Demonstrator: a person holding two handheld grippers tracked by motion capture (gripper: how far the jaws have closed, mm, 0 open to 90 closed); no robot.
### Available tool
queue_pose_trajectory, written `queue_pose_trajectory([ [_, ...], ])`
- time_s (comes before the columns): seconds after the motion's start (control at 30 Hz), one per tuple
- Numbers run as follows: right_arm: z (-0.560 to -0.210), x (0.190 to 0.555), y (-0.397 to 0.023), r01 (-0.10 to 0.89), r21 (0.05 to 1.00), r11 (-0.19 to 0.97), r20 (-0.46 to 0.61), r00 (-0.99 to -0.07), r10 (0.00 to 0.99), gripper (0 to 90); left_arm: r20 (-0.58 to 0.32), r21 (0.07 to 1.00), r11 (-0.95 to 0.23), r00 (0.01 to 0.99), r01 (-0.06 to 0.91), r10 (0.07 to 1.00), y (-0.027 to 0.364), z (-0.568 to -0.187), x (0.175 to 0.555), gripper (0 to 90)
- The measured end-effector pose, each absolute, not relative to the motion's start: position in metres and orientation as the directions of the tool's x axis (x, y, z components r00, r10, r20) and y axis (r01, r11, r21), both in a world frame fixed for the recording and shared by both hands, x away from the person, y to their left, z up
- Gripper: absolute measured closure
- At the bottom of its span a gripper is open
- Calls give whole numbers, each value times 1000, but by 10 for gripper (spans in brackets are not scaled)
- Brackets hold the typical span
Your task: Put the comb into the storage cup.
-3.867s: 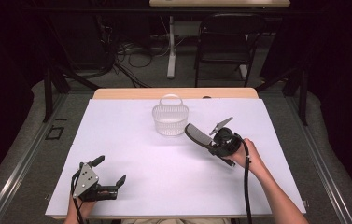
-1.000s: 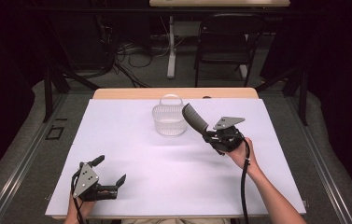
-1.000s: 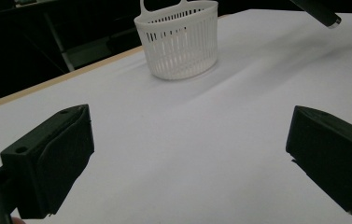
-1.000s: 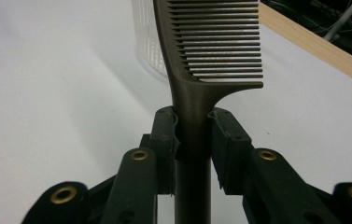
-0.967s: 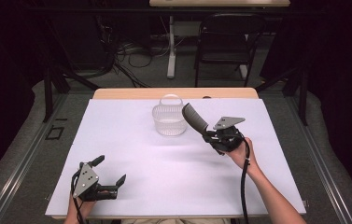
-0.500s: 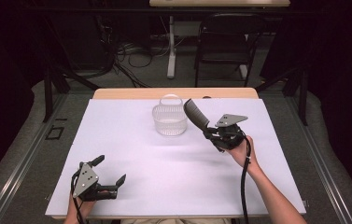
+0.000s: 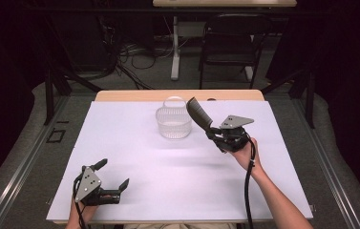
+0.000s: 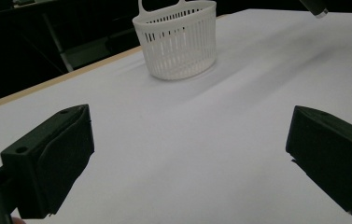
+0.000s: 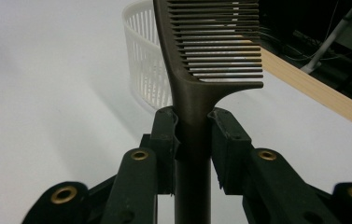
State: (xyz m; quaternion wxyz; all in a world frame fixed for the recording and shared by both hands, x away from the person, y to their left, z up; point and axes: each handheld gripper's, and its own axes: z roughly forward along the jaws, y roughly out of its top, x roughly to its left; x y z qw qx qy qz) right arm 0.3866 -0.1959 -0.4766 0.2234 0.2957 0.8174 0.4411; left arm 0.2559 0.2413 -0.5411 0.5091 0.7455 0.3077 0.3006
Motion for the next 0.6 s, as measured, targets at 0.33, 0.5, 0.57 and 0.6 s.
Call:
queue_pose_trajectory([
  [0.33, -477, 388, -197, 273, 871, 408, -92, -725, 682, 724, 137, 944, -294, 629, 153, 765, 241, -541, 256, 12],
  [0.5, -479, 388, -196, 272, 872, 407, -88, -730, 677, 724, 135, 944, -293, 629, 154, 766, 241, -541, 256, 12],
  [0.57, -480, 389, -195, 268, 872, 409, -92, -732, 676, 724, 134, 944, -291, 630, 153, 765, 241, -541, 255, 11],
  [0.6, -480, 389, -194, 265, 872, 412, -93, -735, 671, 724, 136, 944, -293, 630, 152, 765, 241, -541, 255, 12],
])
